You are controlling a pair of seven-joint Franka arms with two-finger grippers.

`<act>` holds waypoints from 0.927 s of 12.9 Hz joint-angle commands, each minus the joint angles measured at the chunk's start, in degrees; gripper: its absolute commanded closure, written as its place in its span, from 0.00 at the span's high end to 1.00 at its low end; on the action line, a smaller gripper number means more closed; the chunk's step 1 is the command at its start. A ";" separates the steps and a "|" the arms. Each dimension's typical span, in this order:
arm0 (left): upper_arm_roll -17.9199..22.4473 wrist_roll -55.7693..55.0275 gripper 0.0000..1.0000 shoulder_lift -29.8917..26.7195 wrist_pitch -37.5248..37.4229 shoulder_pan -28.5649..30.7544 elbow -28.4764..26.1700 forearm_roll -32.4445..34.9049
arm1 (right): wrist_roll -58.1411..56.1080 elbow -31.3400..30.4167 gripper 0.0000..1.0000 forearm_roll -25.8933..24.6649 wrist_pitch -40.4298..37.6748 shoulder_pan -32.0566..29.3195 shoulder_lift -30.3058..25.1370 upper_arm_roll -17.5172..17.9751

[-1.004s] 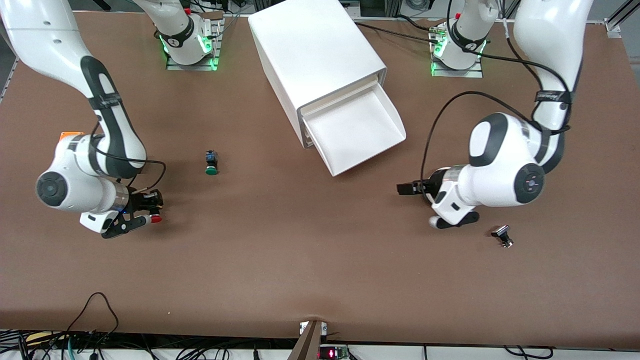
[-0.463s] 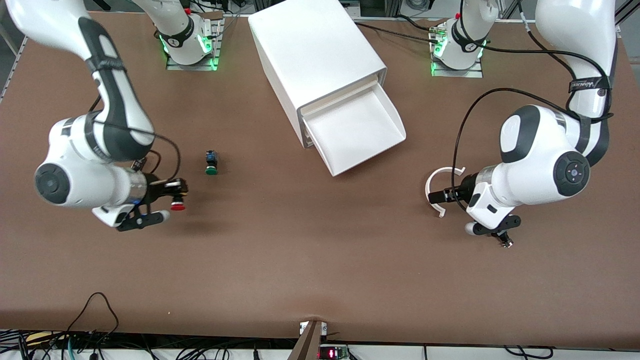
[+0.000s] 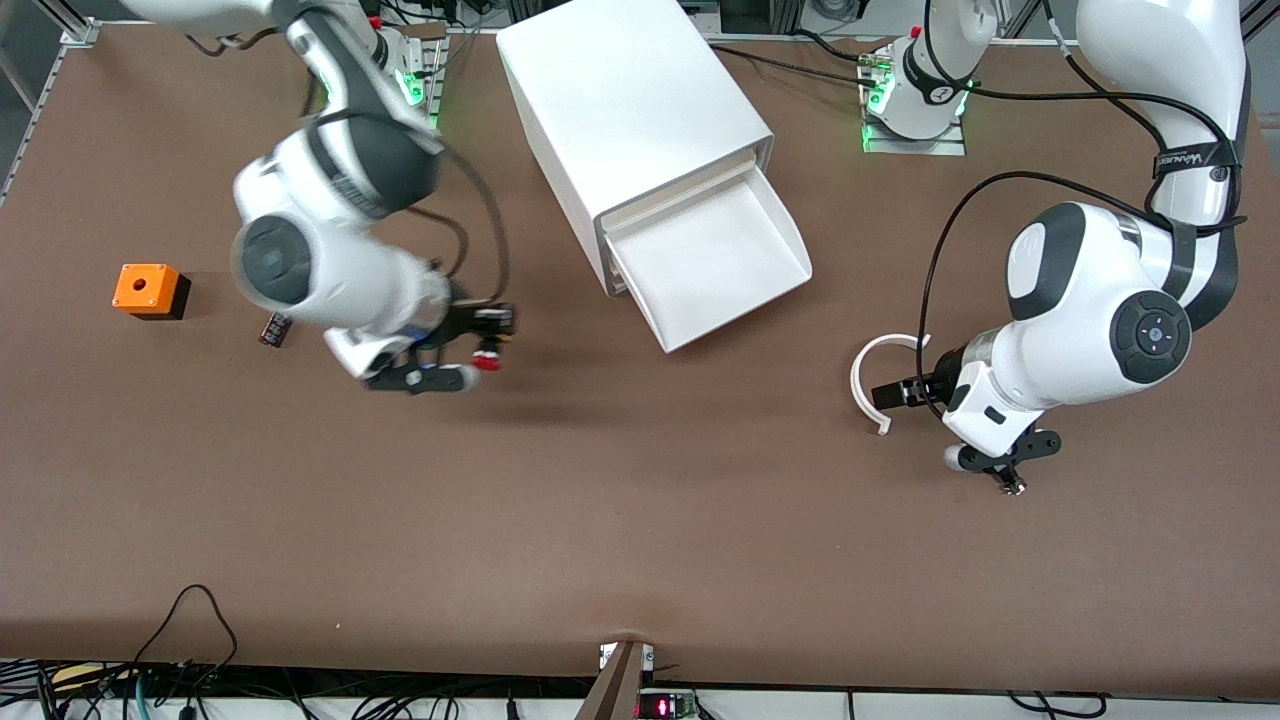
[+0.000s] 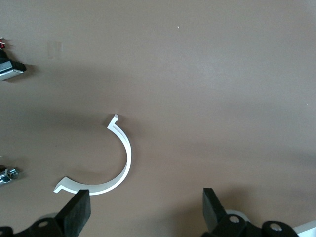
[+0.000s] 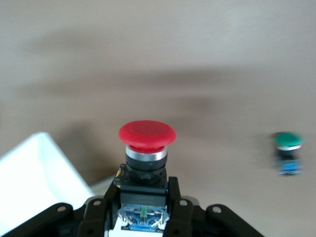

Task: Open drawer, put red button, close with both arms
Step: 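Carry the red button into the open drawer with the right gripper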

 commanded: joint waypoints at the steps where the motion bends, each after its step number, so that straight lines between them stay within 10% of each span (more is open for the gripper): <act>1: -0.09 -0.78 1.00 -0.67 -0.43 0.11 0.08 1.58 | 12.46 2.12 0.00 -0.96 6.65 8.84 2.65 -0.38; 12: -0.09 -0.61 1.00 -0.76 -0.69 0.64 -0.01 2.19 | 40.63 3.53 0.00 -15.38 15.03 26.44 11.36 -0.82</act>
